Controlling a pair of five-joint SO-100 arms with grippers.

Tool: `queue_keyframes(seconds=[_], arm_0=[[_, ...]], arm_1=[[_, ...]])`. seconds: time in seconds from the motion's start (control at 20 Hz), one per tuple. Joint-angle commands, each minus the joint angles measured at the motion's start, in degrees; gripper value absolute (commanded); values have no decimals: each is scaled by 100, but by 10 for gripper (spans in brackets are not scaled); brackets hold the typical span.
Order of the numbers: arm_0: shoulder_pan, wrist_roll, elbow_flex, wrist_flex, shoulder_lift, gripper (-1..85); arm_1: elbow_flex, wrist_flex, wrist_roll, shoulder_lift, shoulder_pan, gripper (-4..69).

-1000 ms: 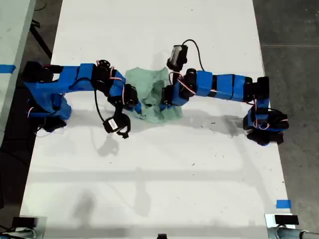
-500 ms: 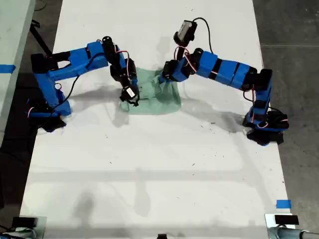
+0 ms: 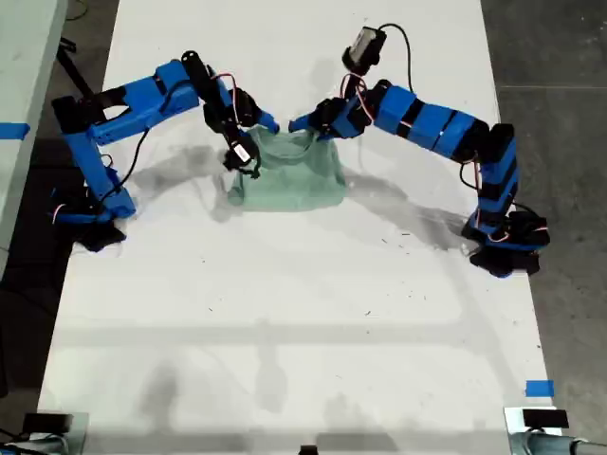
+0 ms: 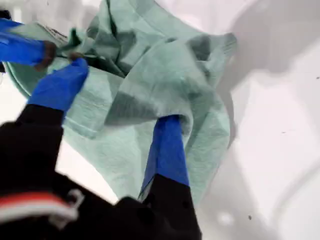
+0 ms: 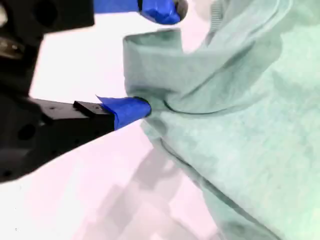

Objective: Fold t-shirt

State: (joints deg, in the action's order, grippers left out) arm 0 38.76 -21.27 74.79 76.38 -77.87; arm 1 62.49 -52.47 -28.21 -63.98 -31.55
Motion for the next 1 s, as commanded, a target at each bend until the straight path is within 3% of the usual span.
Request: queue_keyframes(seconds=[0.0, 0.2, 0.4, 0.55, 0.7, 0.85, 0.95], arm_0=[[650, -53, 431, -202, -1090, 390], [1134, -26, 1784, -712, -2355, 326], [817, 158, 3234, -1222, -3164, 314], [308, 457, 4711, -1696, -3973, 254], [-281, 800, 6223, -1934, -5150, 73], [-633, 976, 7506, -1863, -6935, 3], [-782, 1160, 8253, -1573, -8332, 1]], arm_1=[[18, -158, -193, -782, -510, 380], [1178, -123, -387, -1837, -1072, 327], [3401, 158, -448, -3577, -1310, 294], [5150, 202, -396, -4939, -1204, 185], [6565, 123, -62, -6117, -817, -11], [7761, -35, 360, -7383, -404, -11], [8631, -185, 809, -8350, -229, -11]])
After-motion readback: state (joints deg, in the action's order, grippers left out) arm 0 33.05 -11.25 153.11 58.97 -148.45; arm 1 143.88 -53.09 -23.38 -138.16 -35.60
